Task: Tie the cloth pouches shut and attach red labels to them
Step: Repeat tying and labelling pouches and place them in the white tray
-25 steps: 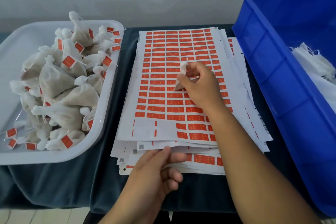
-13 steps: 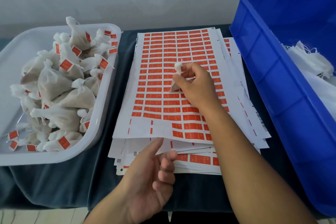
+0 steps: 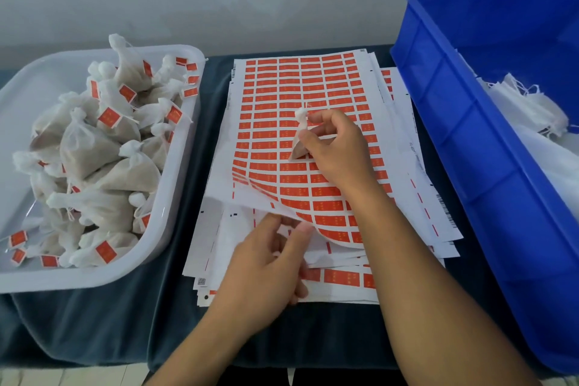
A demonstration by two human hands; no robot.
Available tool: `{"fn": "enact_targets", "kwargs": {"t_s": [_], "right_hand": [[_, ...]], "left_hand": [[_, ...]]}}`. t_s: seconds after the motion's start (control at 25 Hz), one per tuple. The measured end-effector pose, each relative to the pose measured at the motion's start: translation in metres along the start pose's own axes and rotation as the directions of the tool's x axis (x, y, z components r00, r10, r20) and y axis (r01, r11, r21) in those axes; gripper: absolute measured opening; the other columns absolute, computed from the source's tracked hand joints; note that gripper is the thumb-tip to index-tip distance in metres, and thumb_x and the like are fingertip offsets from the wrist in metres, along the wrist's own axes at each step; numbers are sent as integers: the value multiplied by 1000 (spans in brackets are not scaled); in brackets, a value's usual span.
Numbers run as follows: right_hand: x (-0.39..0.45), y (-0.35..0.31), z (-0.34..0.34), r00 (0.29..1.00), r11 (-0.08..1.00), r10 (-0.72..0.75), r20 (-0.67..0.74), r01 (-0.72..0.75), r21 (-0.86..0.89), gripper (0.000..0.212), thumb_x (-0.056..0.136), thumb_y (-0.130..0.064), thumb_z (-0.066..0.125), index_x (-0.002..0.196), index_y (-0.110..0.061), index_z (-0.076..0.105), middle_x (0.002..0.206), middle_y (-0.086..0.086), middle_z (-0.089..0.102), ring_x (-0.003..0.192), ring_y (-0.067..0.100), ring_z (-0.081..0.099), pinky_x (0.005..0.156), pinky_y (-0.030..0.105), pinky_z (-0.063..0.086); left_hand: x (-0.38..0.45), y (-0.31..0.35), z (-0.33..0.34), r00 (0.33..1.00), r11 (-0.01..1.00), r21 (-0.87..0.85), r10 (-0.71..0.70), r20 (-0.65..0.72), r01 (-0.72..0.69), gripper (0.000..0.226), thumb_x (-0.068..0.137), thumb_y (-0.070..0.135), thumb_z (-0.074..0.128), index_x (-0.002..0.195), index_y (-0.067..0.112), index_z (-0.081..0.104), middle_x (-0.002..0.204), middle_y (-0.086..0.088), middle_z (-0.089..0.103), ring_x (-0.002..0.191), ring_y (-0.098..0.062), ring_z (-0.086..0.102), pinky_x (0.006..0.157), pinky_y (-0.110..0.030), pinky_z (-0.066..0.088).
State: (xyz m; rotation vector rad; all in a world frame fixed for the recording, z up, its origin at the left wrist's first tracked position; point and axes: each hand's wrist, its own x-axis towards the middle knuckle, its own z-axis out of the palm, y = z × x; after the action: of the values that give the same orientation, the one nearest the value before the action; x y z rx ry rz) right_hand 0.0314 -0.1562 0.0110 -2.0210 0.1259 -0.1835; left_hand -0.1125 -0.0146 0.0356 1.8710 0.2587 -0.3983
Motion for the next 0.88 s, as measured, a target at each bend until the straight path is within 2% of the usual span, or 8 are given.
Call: {"fn": "enact_targets", "kwargs": {"t_s": [0.04,0.2,0.32,0.4,0.44,0.52,0.68,0.88], "right_hand": [[-1,-2,0,1000,1000,-4,0,4,-10,22,95,-47,68,112,-40,55,89,-32,55,76,-6,59,61,9,38],[-13,-16,-11,998,984,-68,-9,65,-166,17,96,-47,66,100,-35,54,87,-25,55,76,1,61,60,8,37],[-42,-21,-27,975,950,-55,214,117,-288,14,96,-51,64,97,-39,57,83,-29,56,73,-1,61,60,7,38],[-70,-20,-38,935,955,-26,354,128,-267,11,94,-51,66,98,-42,61,87,-31,61,84,-7,63,63,5,41],[-82,-20,-42,926,957,-30,378,136,-258,10,93,-51,68,99,-44,62,89,-32,62,91,-12,60,64,5,43],[-101,-18,-44,936,948,-55,347,158,-275,16,91,-56,66,103,-46,65,92,-34,62,93,-13,60,67,3,44],[-115,-16,-40,956,942,-109,274,187,-280,41,85,-61,53,112,-38,74,105,-25,68,89,-8,62,76,-2,43],[-119,-14,-33,962,938,-133,238,200,-282,39,86,-60,56,106,-34,78,102,-23,70,86,-9,61,78,-5,41]], "left_hand": [[5,1,-2,999,998,50,40,-21,-39,19,98,52,55,102,35,62,75,10,71,55,-13,70,52,-18,53],[21,-6,-3,991,998,-7,65,-115,-66,19,100,37,56,92,23,67,73,9,73,61,-12,72,53,-17,55],[23,-16,-5,984,989,-84,106,-144,-118,16,101,33,58,90,28,69,73,4,74,65,-13,72,57,-17,55],[24,-18,-7,979,976,-130,157,-128,-174,18,102,32,58,89,35,70,75,2,73,66,-14,71,59,-17,56],[24,-18,-8,976,971,-135,184,-118,-200,19,102,33,57,90,41,70,77,4,73,68,-13,71,59,-16,55],[25,-19,-8,972,963,-145,215,-96,-227,18,101,37,56,92,45,69,77,5,72,69,-11,70,60,-14,54],[25,-22,-6,967,958,-149,234,-101,-247,23,92,51,52,94,36,69,73,7,70,66,-8,67,62,-16,54],[25,-26,-3,957,954,-111,265,-115,-278,26,93,50,50,107,36,68,83,17,71,76,-6,68,65,-16,53]]}}
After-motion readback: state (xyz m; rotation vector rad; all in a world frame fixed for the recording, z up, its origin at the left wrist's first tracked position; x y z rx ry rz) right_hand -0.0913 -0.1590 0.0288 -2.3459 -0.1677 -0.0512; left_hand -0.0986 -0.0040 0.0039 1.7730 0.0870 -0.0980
